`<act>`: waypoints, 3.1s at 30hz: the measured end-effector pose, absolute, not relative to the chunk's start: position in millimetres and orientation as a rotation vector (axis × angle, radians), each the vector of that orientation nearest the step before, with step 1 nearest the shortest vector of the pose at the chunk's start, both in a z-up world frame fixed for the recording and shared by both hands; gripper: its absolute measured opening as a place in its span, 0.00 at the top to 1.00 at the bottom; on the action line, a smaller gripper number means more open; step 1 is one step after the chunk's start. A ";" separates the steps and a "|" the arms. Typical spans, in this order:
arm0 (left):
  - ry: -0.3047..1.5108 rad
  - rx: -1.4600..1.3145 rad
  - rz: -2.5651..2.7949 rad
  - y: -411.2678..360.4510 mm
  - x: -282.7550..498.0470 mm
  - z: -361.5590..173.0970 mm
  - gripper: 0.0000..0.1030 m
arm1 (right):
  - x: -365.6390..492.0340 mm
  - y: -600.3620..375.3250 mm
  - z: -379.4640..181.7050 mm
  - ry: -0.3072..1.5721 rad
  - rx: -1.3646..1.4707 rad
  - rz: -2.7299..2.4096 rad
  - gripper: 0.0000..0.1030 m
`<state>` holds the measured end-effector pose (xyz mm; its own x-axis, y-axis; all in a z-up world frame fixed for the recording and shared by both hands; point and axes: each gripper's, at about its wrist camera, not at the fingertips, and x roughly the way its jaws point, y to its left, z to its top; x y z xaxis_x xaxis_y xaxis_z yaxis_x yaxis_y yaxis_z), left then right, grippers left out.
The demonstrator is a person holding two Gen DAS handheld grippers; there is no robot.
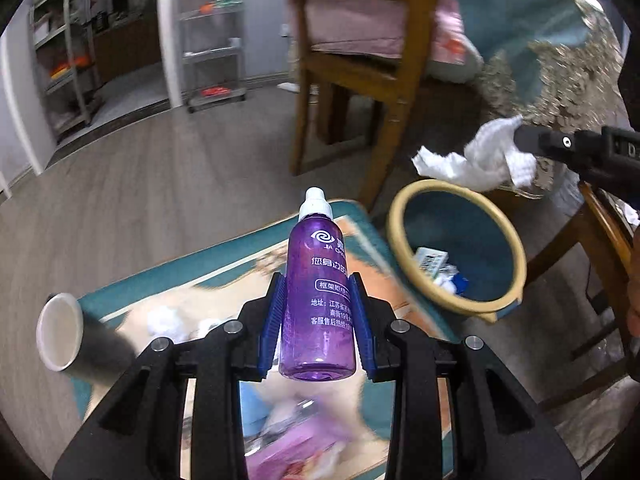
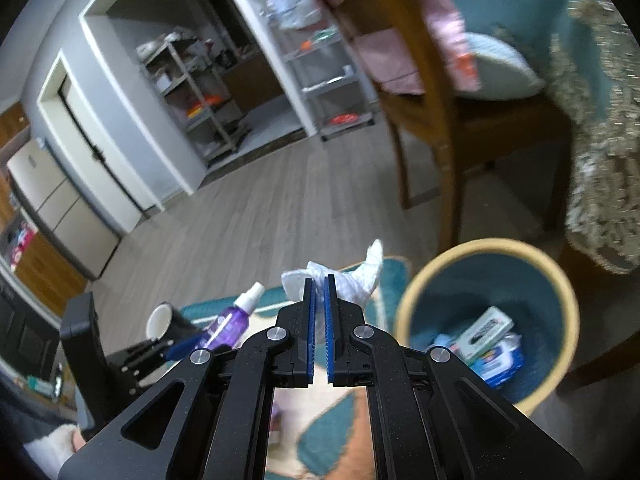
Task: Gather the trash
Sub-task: 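Grasp the purple spray bottle with the left tool while the right tool grasps a white tissue, then carry both items over the bin and open both tools to drop them, then move both tools back over the cushion toward the tissue and foil pack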
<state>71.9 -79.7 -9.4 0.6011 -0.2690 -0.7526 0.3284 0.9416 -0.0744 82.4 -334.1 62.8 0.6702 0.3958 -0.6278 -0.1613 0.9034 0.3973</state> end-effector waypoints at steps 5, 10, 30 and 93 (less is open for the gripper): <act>0.867 0.094 -0.427 -134.3 83.8 -17.0 0.69 | 88.9 -378.2 47.8 0.798 0.332 0.232 0.95; 0.890 0.121 -0.503 -190.3 93.1 -35.8 0.69 | 93.2 -411.1 12.1 0.886 0.383 0.173 0.95; 0.812 0.233 -0.556 -239.3 89.4 -44.8 0.21 | 87.4 -450.5 6.9 0.869 0.459 0.076 0.15; 1.101 0.100 -0.100 42.7 109.0 -144.3 0.23 | 151.5 -182.5 -97.6 1.080 -0.078 0.633 0.12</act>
